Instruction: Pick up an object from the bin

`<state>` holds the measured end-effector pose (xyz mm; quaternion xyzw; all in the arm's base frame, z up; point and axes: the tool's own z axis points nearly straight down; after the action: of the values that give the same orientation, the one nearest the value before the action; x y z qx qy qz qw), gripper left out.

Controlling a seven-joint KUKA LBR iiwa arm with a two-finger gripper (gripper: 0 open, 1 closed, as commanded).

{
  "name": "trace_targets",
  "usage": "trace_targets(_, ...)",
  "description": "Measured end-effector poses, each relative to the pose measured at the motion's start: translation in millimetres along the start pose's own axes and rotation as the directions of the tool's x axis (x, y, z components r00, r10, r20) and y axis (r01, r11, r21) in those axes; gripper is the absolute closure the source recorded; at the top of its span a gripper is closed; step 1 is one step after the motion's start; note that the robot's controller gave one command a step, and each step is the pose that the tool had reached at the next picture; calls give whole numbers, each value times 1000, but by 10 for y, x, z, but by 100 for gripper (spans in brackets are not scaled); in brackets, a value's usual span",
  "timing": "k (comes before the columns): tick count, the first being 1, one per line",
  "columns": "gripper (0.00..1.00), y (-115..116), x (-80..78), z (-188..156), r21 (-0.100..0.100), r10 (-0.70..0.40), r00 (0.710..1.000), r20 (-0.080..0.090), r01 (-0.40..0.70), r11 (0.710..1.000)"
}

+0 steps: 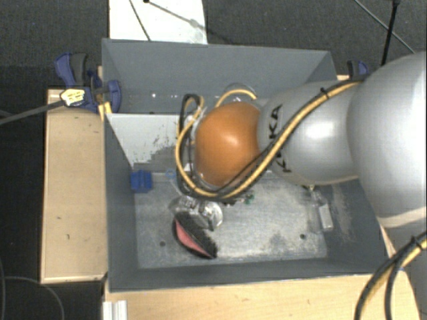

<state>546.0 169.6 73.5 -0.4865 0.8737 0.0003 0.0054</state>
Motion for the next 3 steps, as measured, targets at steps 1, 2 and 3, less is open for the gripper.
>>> trace_targets(1, 100, 113, -29, -1487, 1, -33, 999, -1, 33, 999)
trace_targets(2, 100, 491, 34, -754, -7, 134, 991, -12, -134, 991)
trace_targets(3, 0, 476, 30, -771, -4, 137, 990, -9, -137, 990)
